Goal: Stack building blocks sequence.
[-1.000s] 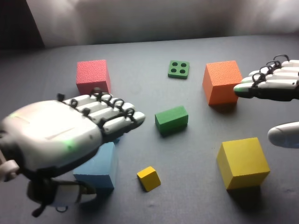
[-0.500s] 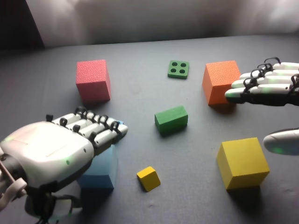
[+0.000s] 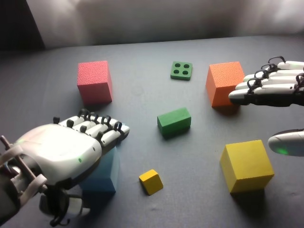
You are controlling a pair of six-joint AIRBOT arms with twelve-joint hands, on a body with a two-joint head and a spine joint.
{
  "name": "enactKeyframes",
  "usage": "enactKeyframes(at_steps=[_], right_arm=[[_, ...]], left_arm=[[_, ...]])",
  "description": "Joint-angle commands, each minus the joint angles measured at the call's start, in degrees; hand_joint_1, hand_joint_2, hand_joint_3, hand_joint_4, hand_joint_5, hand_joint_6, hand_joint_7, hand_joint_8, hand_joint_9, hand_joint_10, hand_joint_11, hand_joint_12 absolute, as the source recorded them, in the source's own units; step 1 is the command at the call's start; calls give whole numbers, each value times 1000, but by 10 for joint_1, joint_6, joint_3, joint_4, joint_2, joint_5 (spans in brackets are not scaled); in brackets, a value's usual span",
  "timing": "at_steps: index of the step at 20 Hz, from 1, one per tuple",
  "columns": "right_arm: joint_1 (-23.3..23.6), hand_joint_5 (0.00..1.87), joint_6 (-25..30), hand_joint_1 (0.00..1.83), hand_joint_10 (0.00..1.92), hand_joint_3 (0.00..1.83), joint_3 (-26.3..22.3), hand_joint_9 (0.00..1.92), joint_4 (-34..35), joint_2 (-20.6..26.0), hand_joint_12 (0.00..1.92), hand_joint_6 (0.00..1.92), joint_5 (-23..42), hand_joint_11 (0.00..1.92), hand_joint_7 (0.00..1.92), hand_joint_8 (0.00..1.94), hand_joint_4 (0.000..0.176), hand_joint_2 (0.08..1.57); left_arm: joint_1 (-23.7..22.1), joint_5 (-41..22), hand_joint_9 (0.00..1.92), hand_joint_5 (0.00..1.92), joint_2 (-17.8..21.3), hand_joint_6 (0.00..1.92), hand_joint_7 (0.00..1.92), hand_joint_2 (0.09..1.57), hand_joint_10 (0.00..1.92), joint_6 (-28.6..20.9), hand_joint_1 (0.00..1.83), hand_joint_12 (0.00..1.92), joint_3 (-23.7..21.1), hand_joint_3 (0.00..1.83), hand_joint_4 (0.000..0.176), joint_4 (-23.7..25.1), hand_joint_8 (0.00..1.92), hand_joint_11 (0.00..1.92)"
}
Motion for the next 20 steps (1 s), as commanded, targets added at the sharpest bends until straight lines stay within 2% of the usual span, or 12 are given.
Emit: enactKeyframes(at_steps=[1, 2, 6, 8, 11, 12, 13, 14, 16, 17, 20], right_arm=[[4, 208, 0, 150, 1, 3, -1, 135, 20, 6, 444, 0, 61, 0, 171, 0, 0, 1323], [4, 192, 0, 149, 1, 3, -1, 115, 20, 6, 393, 0, 61, 0, 152, 1, 0, 1332], [1, 209, 0, 202, 7, 0, -1, 136, 20, 6, 422, 5, 75, 0, 167, 4, 0, 1322], [0, 190, 0, 181, 0, 3, -1, 112, 20, 6, 352, 1, 81, 0, 138, 0, 0, 1338], [-1, 181, 0, 108, 0, 4, -2, 115, 20, 6, 359, 1, 83, 0, 139, 0, 0, 1345], [-1, 194, 0, 180, 4, 0, -2, 130, 20, 6, 403, 3, 83, 0, 156, 3, 0, 1338], [-1, 176, 0, 132, 0, 2, -2, 108, 20, 6, 328, 0, 83, 0, 137, 0, 0, 1349], [-1, 203, 0, 166, 7, 0, -2, 134, 20, 6, 414, 5, 83, 0, 161, 4, 0, 1337], [-2, 179, 0, 150, 4, 3, -2, 110, 20, 6, 355, 4, 82, 0, 138, 4, 0, 1348], [-2, 192, 0, 154, 7, 0, -2, 118, 20, 6, 378, 7, 81, 0, 147, 6, 0, 1345], [-1, 220, -17, 150, 9, 0, -2, 141, 20, 6, 453, 8, 79, 0, 175, 7, 0, 1343]], left_arm=[[-5, -44, 49, 0, -1, 0, 32, 963, 8, 5, 1227, 217, 5, 0, 0, 17, 5, 0], [-5, -44, 43, 0, -7, 0, 33, 959, 4, 12, 1229, 239, 8, 0, 0, 9, 4, 0], [-5, -53, 14, 0, -24, 0, 1, 963, 1, 30, 1208, 162, 17, 0, 0, -17, 0, 0], [-5, -55, 24, 0, -30, 0, 11, 963, 7, 33, 1229, 169, 22, 1, 0, -22, 3, 0], [-8, -56, 33, 7, -37, 2, 30, 967, 6, 48, 1258, 189, 27, 2, 0, -38, 6, 0], [-9, -56, 35, 1, -38, 0, 27, 972, 5, 51, 1236, 198, 29, 4, 0, -41, 3, 0], [-9, -56, 13, 0, -41, 0, 2, 991, 1, 54, 1208, 159, 31, 8, 0, -44, 0, 0], [-9, -56, 27, 11, -44, 3, 24, 984, 5, 58, 1228, 188, 34, 3, 0, -48, 5, 0], [-8, -56, 25, 11, -48, 2, 28, 983, 3, 65, 1231, 192, 38, 2, 0, -53, 6, 0], [-8, -56, 4, 1, -50, 0, 8, 1001, 0, 65, 1212, 115, 42, 7, 0, -53, 4, 0], [-9, -56, 42, 3, -56, 1, 39, 1019, 5, 65, 1206, 213, 52, 5, 0, -54, 4, 0]])
